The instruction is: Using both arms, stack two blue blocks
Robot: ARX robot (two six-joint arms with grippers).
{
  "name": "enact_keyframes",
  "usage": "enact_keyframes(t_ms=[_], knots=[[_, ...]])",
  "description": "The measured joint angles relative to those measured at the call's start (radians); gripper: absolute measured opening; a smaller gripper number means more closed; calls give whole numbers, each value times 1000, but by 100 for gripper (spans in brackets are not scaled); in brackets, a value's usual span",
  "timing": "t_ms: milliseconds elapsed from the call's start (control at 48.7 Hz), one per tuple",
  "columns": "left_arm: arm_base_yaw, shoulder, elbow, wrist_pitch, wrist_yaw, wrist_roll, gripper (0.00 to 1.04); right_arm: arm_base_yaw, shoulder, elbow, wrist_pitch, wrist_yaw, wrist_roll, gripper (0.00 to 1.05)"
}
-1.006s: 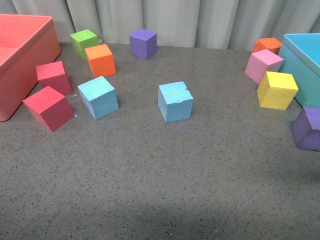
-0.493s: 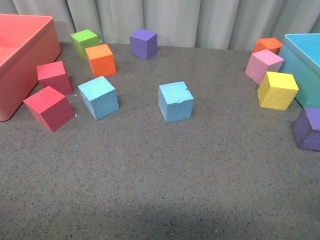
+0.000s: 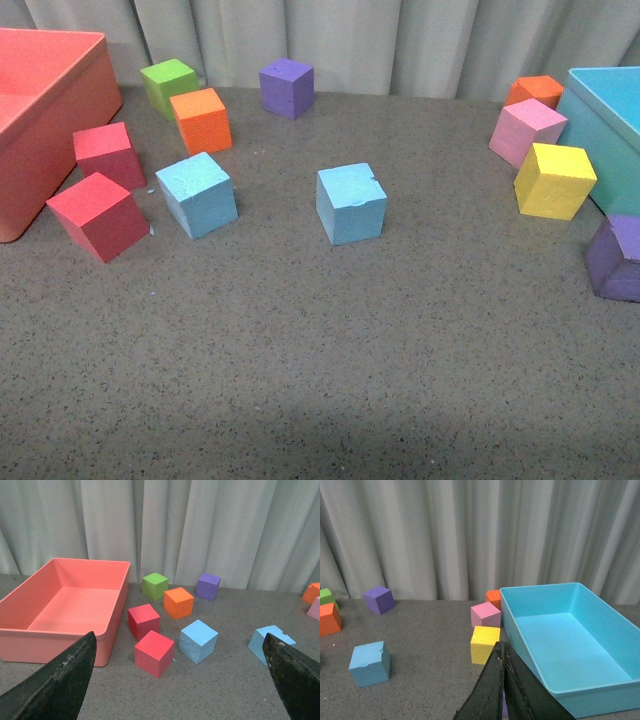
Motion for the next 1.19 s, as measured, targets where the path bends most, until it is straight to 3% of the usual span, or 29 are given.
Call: enact_keyframes(t_ms=[863, 965, 1150, 1191], knots=[[0, 0, 0, 0, 0, 0, 98, 0, -289, 0, -283, 0, 0, 1], [0, 0, 0, 0, 0, 0, 98, 0, -438, 1, -448, -3, 0, 1], [0, 0, 0, 0, -1, 0, 98, 0, -453, 1, -454, -3, 0, 31], [-11, 26, 18, -57, -48, -17, 98, 0, -453, 1, -454, -3, 0, 38]])
